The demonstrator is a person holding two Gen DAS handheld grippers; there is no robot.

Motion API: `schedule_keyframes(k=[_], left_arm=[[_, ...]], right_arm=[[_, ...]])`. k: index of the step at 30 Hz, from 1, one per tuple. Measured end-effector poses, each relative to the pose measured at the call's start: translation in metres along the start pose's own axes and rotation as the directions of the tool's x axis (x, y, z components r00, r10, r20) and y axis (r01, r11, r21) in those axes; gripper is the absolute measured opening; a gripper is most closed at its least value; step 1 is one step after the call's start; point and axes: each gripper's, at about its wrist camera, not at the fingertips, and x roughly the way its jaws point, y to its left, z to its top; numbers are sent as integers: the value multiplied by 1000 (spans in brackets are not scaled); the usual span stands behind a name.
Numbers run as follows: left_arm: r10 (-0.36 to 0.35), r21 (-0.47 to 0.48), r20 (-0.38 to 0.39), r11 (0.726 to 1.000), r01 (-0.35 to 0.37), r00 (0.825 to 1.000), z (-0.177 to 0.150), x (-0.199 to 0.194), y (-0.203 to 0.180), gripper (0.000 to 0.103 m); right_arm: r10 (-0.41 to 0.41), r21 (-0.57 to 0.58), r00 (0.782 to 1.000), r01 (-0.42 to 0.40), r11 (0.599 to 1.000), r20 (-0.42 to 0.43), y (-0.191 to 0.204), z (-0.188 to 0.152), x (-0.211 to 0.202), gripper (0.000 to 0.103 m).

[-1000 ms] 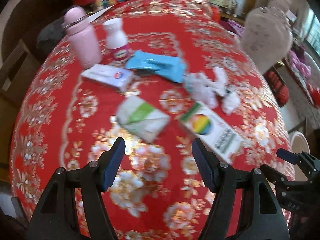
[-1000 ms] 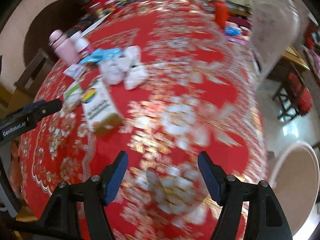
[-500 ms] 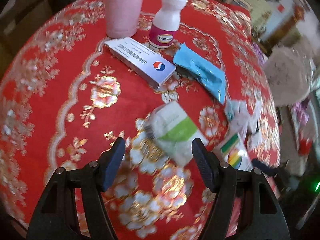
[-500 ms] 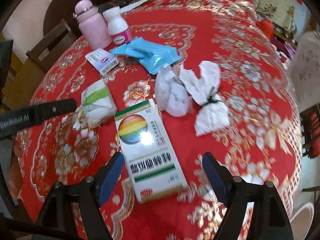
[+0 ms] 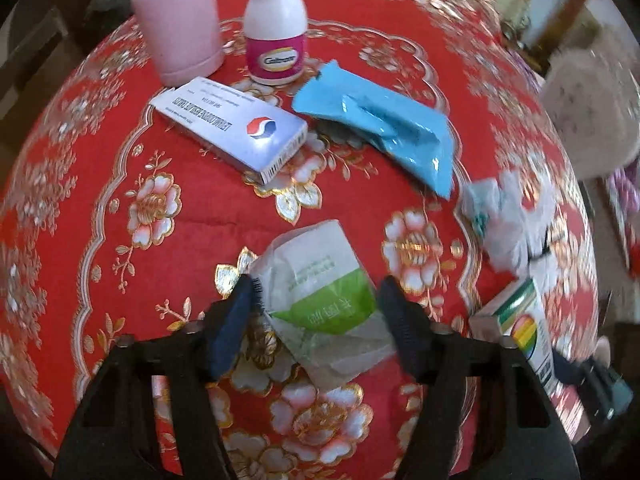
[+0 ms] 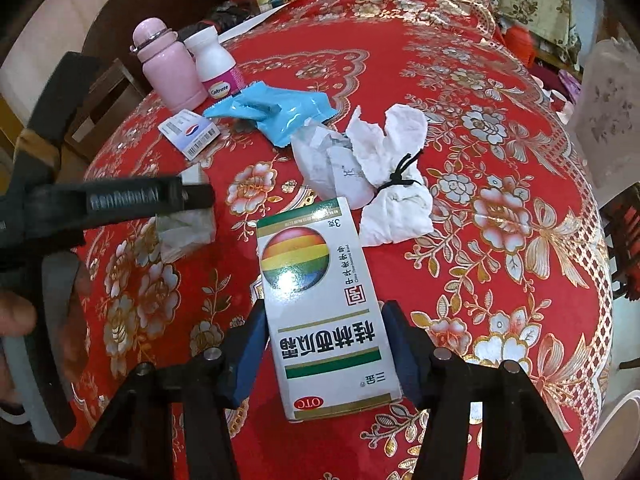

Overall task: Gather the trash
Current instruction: 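Grasp the white-green tissue pack with the left tool while the right tool grasps the rainbow medicine box, then carry the tissue pack and medicine box over the bucket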

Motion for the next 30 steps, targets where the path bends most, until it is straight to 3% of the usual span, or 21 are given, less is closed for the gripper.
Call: schedule_keyframes(k=[2, 4, 17, 30], left_arm=[[-18, 17, -16, 1000, 18, 1000, -4, -4, 2, 40], [-16, 35, -25, 999, 17, 1000, -9, -9, 3, 33], [-44, 144, 14, 989, 41, 999, -52, -53, -35, 32], [-136, 334, 7, 934, 126, 991, -88, -72, -136, 32]], right_arm=[[11, 6, 1000, -11, 1000, 7, 1, -3, -5, 55], [7, 6, 1000, -7, 1000, 18, 2, -7, -12, 55], [-46, 85, 996, 40, 996, 70, -13, -48, -63, 55], [-176, 261, 980, 147, 954, 93, -82, -114, -124, 55]])
